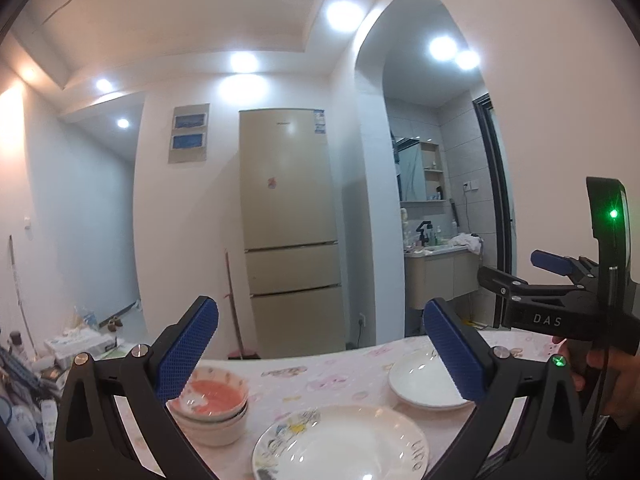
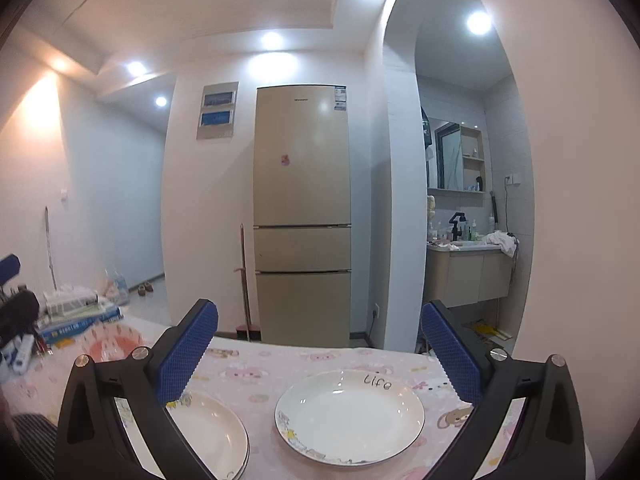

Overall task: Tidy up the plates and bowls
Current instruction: 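Raise both open grippers away from the stacked plates, then move both grippers down to the rim of the white 'Life' plate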

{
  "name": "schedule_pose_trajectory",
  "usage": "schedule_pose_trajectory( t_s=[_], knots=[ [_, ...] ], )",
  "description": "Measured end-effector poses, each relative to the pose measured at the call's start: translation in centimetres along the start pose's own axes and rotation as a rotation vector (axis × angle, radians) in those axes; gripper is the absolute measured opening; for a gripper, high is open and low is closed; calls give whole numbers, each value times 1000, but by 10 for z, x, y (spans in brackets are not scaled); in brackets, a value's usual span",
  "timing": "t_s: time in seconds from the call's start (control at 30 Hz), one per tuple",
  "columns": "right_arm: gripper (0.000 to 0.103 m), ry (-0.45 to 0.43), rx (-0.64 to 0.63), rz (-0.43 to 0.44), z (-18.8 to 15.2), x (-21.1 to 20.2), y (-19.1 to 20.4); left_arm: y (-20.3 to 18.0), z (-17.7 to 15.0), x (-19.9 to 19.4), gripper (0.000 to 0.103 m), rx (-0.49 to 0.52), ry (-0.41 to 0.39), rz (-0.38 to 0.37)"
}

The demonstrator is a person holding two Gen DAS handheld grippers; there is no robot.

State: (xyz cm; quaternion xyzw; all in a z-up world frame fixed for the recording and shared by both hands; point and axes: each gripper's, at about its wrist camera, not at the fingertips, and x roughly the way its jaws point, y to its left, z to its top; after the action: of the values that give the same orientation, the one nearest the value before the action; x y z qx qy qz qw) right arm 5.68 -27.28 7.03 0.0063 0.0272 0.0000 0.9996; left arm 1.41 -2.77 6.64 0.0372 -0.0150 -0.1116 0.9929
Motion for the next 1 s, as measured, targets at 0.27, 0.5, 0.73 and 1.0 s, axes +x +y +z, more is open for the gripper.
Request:
schedule_pose_trajectory(
  t_s=[0.27,0.5,0.73,1.0],
  knots=[
    [103,-113,-43,-70,32,-5,-42,-41,37,25,103,-58,-123,-43],
    [103,-112,25,-106,23,18,-85,-83,54,79,103,-106,-137,-137],
    [103,43,80,-157,-12,62,-114,-92,24,142,103,-237,58,-103],
    [103,135,98,-181,-33,85,-140,-91,-18,164,103,-235,180,-85]
  ],
)
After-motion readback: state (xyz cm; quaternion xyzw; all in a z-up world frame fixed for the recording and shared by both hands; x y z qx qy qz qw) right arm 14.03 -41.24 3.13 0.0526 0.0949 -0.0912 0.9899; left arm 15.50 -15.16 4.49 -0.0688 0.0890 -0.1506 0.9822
